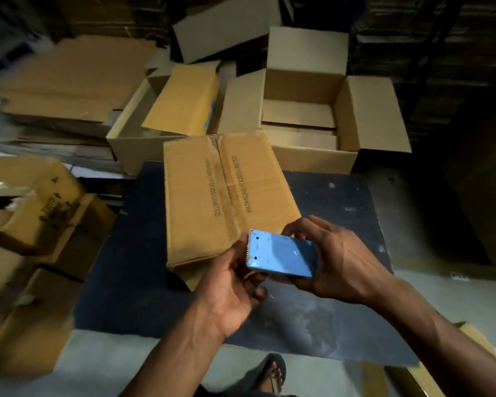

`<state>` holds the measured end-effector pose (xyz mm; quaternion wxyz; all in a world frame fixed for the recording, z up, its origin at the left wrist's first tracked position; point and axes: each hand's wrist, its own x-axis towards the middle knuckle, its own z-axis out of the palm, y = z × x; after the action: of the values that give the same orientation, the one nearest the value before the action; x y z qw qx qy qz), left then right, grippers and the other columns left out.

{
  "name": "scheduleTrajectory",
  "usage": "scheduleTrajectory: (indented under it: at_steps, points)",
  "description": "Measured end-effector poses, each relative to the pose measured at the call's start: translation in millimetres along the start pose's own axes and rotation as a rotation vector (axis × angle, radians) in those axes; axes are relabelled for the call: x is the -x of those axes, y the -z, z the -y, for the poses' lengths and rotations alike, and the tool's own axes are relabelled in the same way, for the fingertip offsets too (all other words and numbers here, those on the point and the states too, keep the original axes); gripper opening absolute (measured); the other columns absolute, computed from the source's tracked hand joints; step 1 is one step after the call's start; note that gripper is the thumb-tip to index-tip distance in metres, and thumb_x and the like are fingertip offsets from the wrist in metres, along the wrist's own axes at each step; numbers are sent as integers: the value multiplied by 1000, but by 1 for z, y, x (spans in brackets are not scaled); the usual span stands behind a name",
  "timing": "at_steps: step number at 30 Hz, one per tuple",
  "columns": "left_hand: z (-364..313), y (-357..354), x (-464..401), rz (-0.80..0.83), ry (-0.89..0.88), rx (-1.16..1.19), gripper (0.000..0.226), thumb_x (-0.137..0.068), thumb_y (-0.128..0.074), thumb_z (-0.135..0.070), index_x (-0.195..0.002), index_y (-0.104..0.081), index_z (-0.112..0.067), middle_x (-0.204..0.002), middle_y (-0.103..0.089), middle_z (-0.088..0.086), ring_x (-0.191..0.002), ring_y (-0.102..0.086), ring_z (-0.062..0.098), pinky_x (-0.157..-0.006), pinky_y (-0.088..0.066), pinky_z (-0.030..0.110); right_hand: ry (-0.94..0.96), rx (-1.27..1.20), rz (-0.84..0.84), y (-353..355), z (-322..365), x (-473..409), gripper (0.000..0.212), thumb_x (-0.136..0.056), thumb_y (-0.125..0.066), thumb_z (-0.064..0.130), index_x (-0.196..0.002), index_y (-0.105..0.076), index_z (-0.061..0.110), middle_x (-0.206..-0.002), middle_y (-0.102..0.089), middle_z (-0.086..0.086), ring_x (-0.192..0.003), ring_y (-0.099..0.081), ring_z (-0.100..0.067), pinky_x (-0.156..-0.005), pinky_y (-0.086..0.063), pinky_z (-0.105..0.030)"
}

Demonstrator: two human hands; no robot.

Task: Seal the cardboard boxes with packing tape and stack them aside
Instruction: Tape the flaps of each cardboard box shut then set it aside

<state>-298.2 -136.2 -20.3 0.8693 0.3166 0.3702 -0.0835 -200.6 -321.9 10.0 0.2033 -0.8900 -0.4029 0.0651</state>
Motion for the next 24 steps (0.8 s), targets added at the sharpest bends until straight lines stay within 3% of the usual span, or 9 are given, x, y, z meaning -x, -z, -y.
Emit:
scheduleTrajectory:
  at_steps: [3,5,7,9,11,17,24]
  points:
    - [-19,18,14,-207,-203,-37,11,-93,-64,-15,-95,-74,-16,-86,-74,7,-74,-60,19,-66,-43,34,158,61,67,5,30,-38,67,-72,-75,60,-130,-49,41,-117,-56,16,-94,-61,-11,-67,-55,-34]
    - [-31,40,17,-400,-346,-132,11,-99,-65,-16,-91,-73,-15,-84,-78,8,-81,-70,20,-76,-51,39,238,104,157,2,43,-61,72,-78,-78,58,-140,-46,41,-123,-53,15,-103,-56,-8,-73,-56,-32]
    - [-38,69,14,-493,-403,-105,9,-97,-71,-22,-93,-72,-14,-88,-79,8,-77,-75,17,-71,-55,38,293,122,247,-1,47,-79,75,-81,-78,56,-145,-44,40,-128,-51,13,-111,-53,-9,-79,-56,-34]
    - [-44,105,8,-565,-417,6,12,-97,-71,-22,-100,-70,-11,-97,-78,9,-85,-76,20,-72,-56,39,293,147,298,1,42,-91,75,-80,-79,56,-146,-45,40,-127,-53,12,-111,-53,-10,-80,-55,-32]
    - [-45,135,6,-592,-376,38,17,-100,-67,-20,-109,-68,-6,-105,-76,12,-96,-74,28,-73,-58,41,278,193,335,3,36,-96,74,-80,-80,56,-146,-49,40,-124,-56,11,-107,-54,-9,-78,-51,-28]
    - [-44,153,-5,-588,-404,-53,19,-104,-63,-25,-101,-67,-8,-92,-79,11,-79,-78,24,-65,-56,36,292,294,374,-11,43,-110,82,-82,-78,55,-154,-43,39,-128,-64,9,-110,-60,-11,-86,-56,-36]
    - [-39,159,-28,-698,-507,-169,20,-103,-63,-30,-106,-67,-11,-82,-79,2,-71,-77,18,-49,-47,26,254,297,418,-23,45,-130,83,-78,-81,55,-152,-46,39,-130,-65,12,-108,-61,-6,-86,-57,-30]
